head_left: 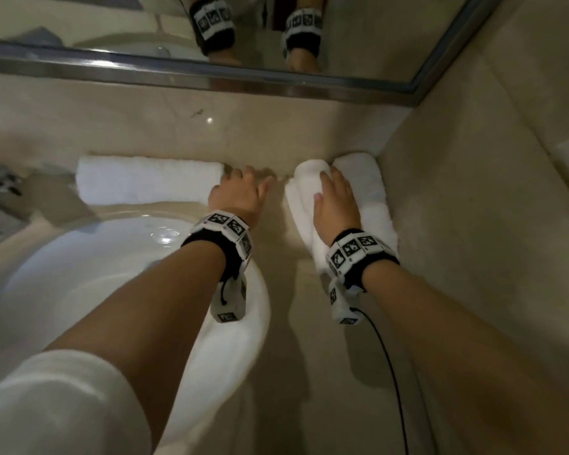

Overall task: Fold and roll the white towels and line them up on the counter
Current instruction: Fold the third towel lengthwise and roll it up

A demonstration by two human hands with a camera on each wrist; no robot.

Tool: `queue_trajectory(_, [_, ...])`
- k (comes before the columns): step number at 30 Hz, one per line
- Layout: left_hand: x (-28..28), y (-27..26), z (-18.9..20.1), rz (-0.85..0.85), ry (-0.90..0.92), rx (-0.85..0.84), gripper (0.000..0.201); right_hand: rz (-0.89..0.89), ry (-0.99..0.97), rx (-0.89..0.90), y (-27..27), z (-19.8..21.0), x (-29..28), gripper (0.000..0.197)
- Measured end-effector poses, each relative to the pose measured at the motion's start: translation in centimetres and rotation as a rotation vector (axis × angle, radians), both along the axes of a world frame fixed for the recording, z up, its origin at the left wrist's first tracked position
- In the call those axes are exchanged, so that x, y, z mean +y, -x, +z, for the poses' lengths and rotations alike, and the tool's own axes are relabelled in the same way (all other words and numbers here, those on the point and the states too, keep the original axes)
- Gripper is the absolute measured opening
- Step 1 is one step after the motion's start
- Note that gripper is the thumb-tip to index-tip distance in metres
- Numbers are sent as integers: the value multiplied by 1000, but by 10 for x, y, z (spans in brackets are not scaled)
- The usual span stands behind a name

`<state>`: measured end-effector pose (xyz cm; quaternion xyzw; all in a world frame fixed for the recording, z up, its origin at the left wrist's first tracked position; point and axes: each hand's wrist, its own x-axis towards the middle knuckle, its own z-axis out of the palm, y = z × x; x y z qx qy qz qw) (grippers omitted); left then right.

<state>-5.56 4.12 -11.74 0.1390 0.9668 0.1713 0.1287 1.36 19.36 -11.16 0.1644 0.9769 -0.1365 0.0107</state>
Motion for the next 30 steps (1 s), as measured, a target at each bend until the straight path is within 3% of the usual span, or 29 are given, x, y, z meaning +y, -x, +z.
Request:
queue_trajectory(4, [-41, 10, -4, 67, 47, 176, 47, 153, 66, 50, 20, -2, -48, 48])
queue_trajectory(7, [-73, 16, -11, 175, 71, 207, 44, 215, 88, 2, 33, -7, -79, 52])
queue_trajectory(12, [-125, 28, -28, 294, 233, 60, 76, 329, 99, -32, 55, -15, -118, 62])
queue_trajectory(15, [-140, 35, -28, 319, 239, -11, 85, 368, 69, -79, 67, -20, -127, 69])
queue_trajectory(20, [-151, 47, -23, 294, 202, -12, 76, 437, -82, -210, 85, -26, -135, 87])
queue_trajectory(24, [-151, 43, -22, 299, 127, -25, 72, 433, -176, -248, 87, -26, -138, 76])
queue_trajectory(30, [-113, 29, -22, 225, 8, -32, 70, 317, -98, -390, 58, -28, -111, 85])
